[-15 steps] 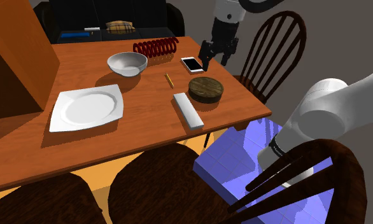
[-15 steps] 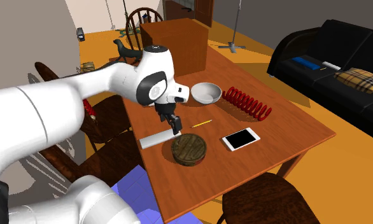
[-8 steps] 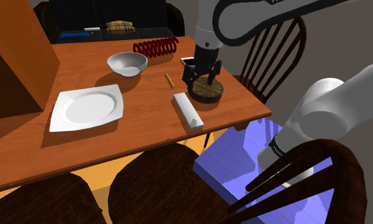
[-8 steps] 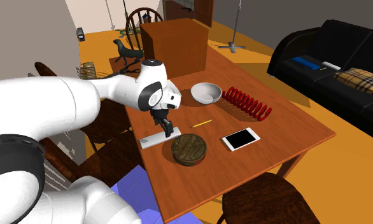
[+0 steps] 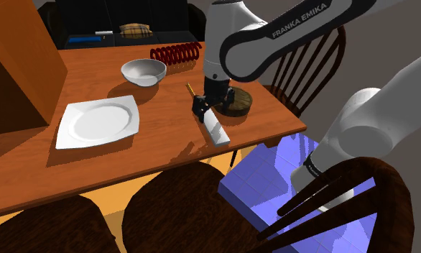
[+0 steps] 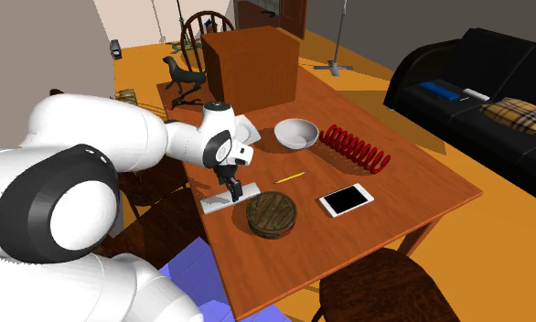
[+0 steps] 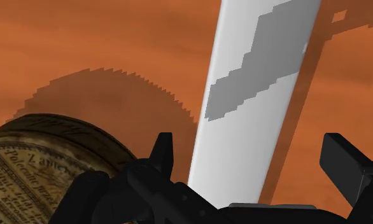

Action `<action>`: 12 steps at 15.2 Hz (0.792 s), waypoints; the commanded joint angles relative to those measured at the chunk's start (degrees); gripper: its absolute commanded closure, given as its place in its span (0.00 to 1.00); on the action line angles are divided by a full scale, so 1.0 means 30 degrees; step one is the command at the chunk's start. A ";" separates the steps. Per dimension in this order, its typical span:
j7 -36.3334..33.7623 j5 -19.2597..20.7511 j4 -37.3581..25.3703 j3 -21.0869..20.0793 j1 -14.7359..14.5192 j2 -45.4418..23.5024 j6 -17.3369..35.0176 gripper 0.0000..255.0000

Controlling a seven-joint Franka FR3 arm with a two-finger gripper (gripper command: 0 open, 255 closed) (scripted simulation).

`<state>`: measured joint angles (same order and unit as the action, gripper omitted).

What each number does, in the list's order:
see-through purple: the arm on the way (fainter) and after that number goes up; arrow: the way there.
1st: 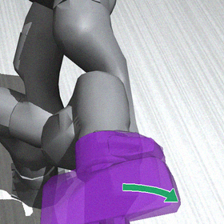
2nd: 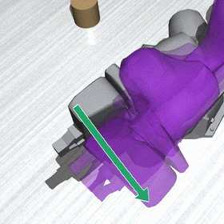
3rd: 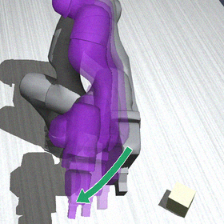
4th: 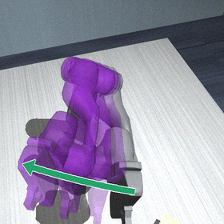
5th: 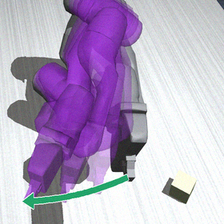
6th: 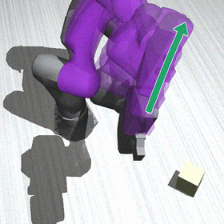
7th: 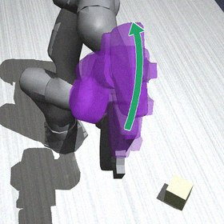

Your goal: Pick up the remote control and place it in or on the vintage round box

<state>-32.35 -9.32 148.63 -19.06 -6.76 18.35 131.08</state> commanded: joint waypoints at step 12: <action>-0.0169 0.0120 0.0672 -0.0248 0.0058 -0.1116 0.1776 0.00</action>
<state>-32.86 -8.96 150.65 -19.81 -6.59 15.00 136.41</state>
